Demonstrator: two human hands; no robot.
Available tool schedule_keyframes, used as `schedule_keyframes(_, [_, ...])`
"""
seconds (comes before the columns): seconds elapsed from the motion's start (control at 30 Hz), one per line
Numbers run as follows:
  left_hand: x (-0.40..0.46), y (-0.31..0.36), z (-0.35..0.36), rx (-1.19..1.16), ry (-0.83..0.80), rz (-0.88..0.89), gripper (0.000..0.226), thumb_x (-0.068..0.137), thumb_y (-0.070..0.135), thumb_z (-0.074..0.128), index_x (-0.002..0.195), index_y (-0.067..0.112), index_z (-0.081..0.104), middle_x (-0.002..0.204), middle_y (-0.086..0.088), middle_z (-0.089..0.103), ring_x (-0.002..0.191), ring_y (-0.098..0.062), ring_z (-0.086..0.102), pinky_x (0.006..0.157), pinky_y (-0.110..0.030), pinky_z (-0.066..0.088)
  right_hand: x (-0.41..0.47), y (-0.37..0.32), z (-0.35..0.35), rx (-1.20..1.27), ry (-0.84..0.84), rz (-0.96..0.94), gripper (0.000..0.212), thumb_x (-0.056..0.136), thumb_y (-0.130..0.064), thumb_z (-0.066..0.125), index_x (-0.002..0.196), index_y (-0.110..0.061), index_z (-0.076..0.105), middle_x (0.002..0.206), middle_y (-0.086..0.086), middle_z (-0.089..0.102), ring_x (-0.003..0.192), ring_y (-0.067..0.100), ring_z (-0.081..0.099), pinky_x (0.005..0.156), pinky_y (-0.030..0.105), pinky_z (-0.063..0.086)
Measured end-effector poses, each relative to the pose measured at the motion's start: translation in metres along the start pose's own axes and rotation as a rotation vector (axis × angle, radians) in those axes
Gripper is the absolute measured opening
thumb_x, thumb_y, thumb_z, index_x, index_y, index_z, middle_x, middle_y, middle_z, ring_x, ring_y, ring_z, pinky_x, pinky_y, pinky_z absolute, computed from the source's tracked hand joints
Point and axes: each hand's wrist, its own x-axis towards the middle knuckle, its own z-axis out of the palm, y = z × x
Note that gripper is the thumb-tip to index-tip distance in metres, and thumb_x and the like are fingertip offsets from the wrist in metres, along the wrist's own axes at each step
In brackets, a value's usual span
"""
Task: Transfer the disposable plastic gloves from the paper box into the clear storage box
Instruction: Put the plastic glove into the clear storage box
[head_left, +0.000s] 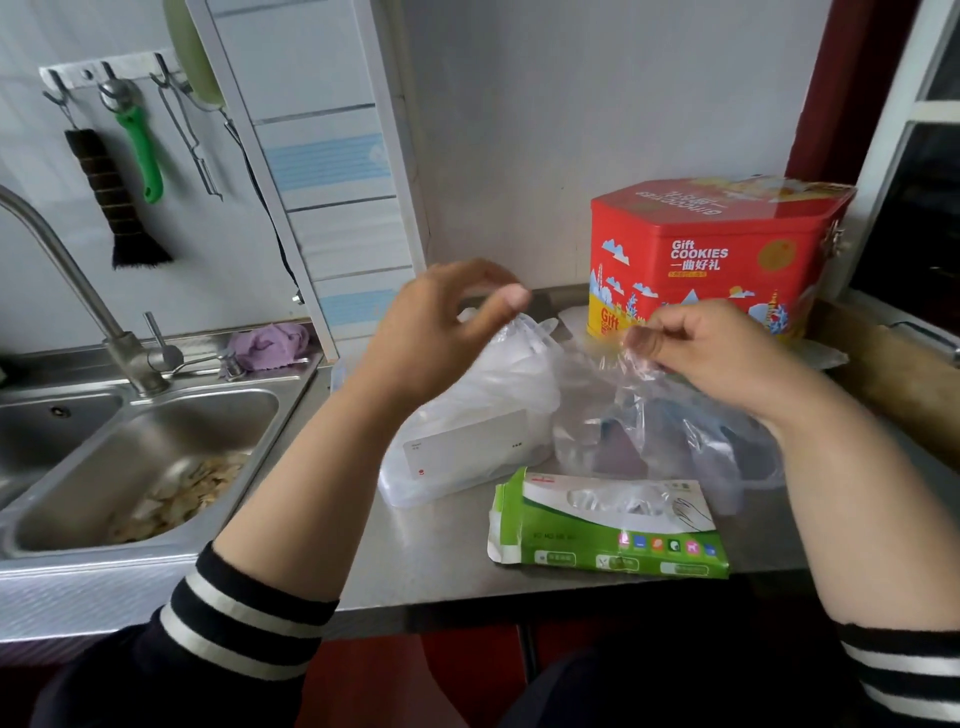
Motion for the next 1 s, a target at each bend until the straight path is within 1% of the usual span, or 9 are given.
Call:
schedule_keyframes(0.1, [0.005, 0.026, 0.011, -0.131, -0.241, 0.080, 0.063, 0.076, 0.063, 0.059, 0.123, 0.021, 0.058, 0.117, 0.015, 0.062, 0.111, 0.005, 0.056, 0.094, -0.009, 0.041, 0.000, -0.013, -0.008, 0.031, 0.066, -0.121, 0.060, 0.073, -0.061, 0.053, 0.068, -0.002, 0.062, 0.049, -0.008, 0.051, 0.046, 0.005, 0.041, 0.047, 0.018, 0.033])
schedule_keyframes(0.23, [0.019, 0.042, 0.028, -0.191, -0.264, 0.084, 0.050, 0.076, 0.036, 0.080, 0.118, 0.020, 0.059, 0.099, 0.015, 0.065, 0.095, 0.000, 0.062, 0.093, -0.024, 0.049, -0.002, -0.026, -0.012, 0.017, 0.018, -0.230, 0.062, 0.077, -0.064, 0.047, 0.082, -0.006, 0.069, 0.076, 0.024, 0.064, 0.064, 0.022, 0.056, 0.064, 0.034, 0.043])
schedule_keyframes(0.33, [0.030, 0.051, 0.031, -0.260, -0.278, 0.030, 0.015, 0.082, 0.025, 0.077, 0.089, 0.022, 0.064, 0.077, -0.005, 0.071, 0.064, -0.009, 0.062, 0.069, -0.025, 0.052, 0.006, -0.029, -0.015, -0.018, 0.045, -0.170, 0.050, 0.085, -0.053, 0.046, 0.076, -0.008, 0.065, 0.055, -0.006, 0.055, 0.053, 0.003, 0.046, 0.057, 0.022, 0.039])
schedule_keyframes(0.43, [0.042, 0.047, 0.030, -0.243, -0.162, -0.107, 0.015, 0.089, 0.022, 0.070, 0.076, 0.019, 0.062, 0.061, 0.002, 0.064, 0.044, -0.006, 0.052, 0.047, -0.019, 0.044, 0.020, -0.019, -0.017, -0.062, 0.373, -0.126, 0.034, 0.094, -0.046, 0.053, 0.089, -0.013, 0.059, 0.079, -0.002, 0.065, 0.078, 0.019, 0.062, 0.077, 0.038, 0.051])
schedule_keyframes(0.53, [0.053, 0.026, 0.022, -0.087, 0.020, -0.229, 0.015, 0.093, 0.022, 0.061, 0.079, 0.017, 0.059, 0.064, 0.004, 0.067, 0.042, -0.015, 0.057, 0.047, -0.025, 0.049, 0.016, -0.034, -0.007, 0.072, 0.726, -0.322, 0.022, 0.095, -0.037, 0.054, 0.096, -0.015, 0.057, 0.088, 0.004, 0.066, 0.082, 0.020, 0.064, 0.075, 0.036, 0.052])
schedule_keyframes(0.63, [0.056, -0.005, 0.009, -0.032, 0.167, -0.385, 0.013, 0.093, 0.021, 0.049, 0.081, 0.022, 0.053, 0.069, -0.003, 0.072, 0.049, -0.022, 0.065, 0.060, -0.036, 0.058, 0.009, -0.060, 0.025, 0.002, 0.552, -0.469, 0.018, 0.095, -0.028, 0.055, 0.100, -0.013, 0.064, 0.094, 0.000, 0.068, 0.083, 0.010, 0.062, 0.075, 0.023, 0.051])
schedule_keyframes(0.77, [0.043, -0.041, -0.008, -0.062, 0.267, -0.578, 0.013, 0.090, 0.017, 0.043, 0.102, 0.020, 0.045, 0.065, 0.000, 0.072, 0.058, -0.018, 0.068, 0.073, -0.046, 0.059, 0.020, -0.071, 0.067, -0.386, 0.054, -0.289, 0.040, 0.098, -0.041, 0.048, 0.133, -0.023, 0.052, 0.136, 0.001, 0.052, 0.120, 0.021, 0.052, 0.098, 0.035, 0.043])
schedule_keyframes(0.87, [0.022, -0.056, -0.011, 0.130, 0.211, -0.663, 0.029, 0.085, 0.013, 0.044, 0.112, 0.019, 0.038, 0.071, 0.001, 0.073, 0.073, -0.022, 0.069, 0.077, -0.042, 0.055, 0.039, -0.070, 0.093, -0.596, -0.290, -0.117, 0.055, 0.098, -0.054, 0.037, 0.147, -0.029, 0.032, 0.156, 0.002, 0.027, 0.138, 0.030, 0.034, 0.107, 0.042, 0.030])
schedule_keyframes(1.0, [-0.003, -0.074, -0.009, 0.514, 0.023, -0.685, 0.031, 0.092, 0.016, 0.047, 0.121, 0.009, 0.041, 0.103, -0.012, 0.067, 0.093, -0.036, 0.061, 0.069, -0.036, 0.039, 0.062, -0.061, 0.112, -0.719, -0.373, -0.008, 0.064, 0.094, -0.063, 0.036, 0.145, -0.025, 0.037, 0.155, 0.007, 0.031, 0.138, 0.031, 0.035, 0.109, 0.049, 0.031])
